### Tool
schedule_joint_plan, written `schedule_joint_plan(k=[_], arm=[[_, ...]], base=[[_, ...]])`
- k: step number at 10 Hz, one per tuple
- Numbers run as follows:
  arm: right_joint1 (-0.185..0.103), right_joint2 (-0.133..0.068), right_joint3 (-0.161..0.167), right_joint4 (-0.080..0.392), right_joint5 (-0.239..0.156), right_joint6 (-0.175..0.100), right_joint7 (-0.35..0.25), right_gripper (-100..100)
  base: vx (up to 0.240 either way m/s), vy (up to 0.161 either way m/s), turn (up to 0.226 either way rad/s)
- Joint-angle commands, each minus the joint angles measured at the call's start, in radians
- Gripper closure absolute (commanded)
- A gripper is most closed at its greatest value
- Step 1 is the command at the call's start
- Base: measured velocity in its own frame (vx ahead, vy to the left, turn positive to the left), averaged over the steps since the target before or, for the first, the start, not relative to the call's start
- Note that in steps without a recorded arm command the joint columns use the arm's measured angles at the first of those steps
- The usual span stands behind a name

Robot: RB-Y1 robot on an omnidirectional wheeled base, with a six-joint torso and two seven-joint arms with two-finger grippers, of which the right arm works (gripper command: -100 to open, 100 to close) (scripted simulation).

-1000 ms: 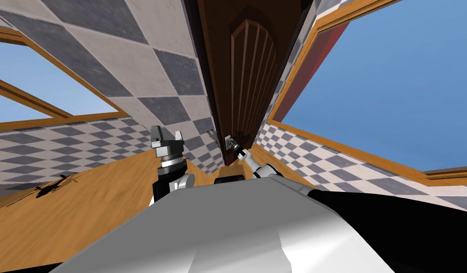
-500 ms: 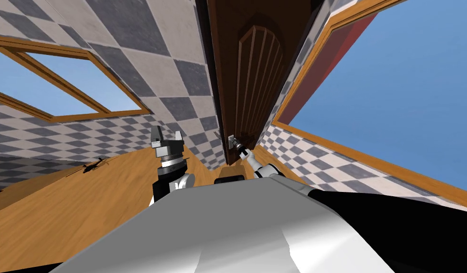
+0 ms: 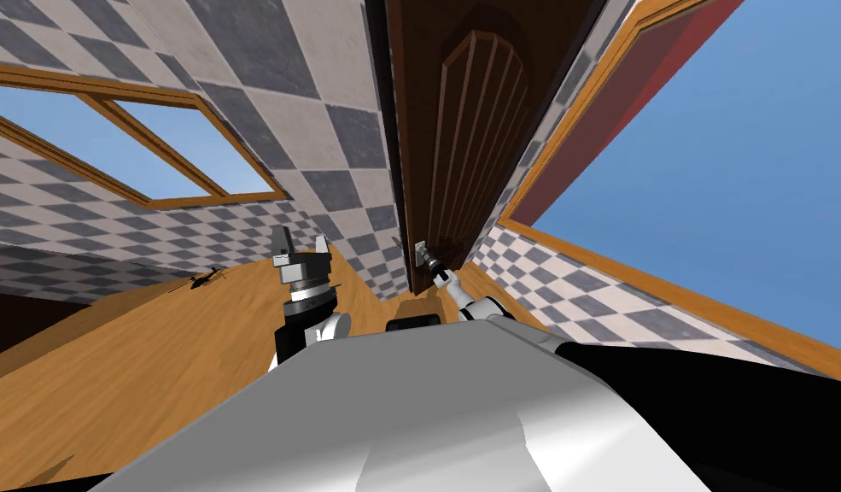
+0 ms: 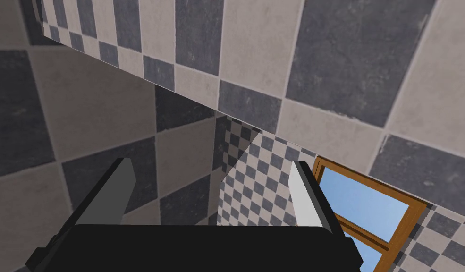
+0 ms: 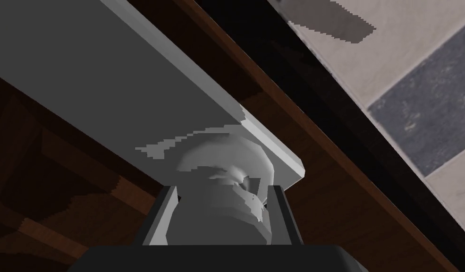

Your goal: Pull the door open

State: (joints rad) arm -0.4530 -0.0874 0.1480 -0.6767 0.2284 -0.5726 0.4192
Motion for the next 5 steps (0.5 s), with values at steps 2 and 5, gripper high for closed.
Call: schedule_joint_plan(k=[2, 5], arm=[[0.017, 0.006, -0.003, -0.016, -0.037, 0.008, -0.074, 100], [0.023, -0.004, -0.021, -0.02, -0.075, 0.013, -0.139, 100]], base=[[-0.058, -0.039, 0.173], [-0.048, -0.033, 0.145]])
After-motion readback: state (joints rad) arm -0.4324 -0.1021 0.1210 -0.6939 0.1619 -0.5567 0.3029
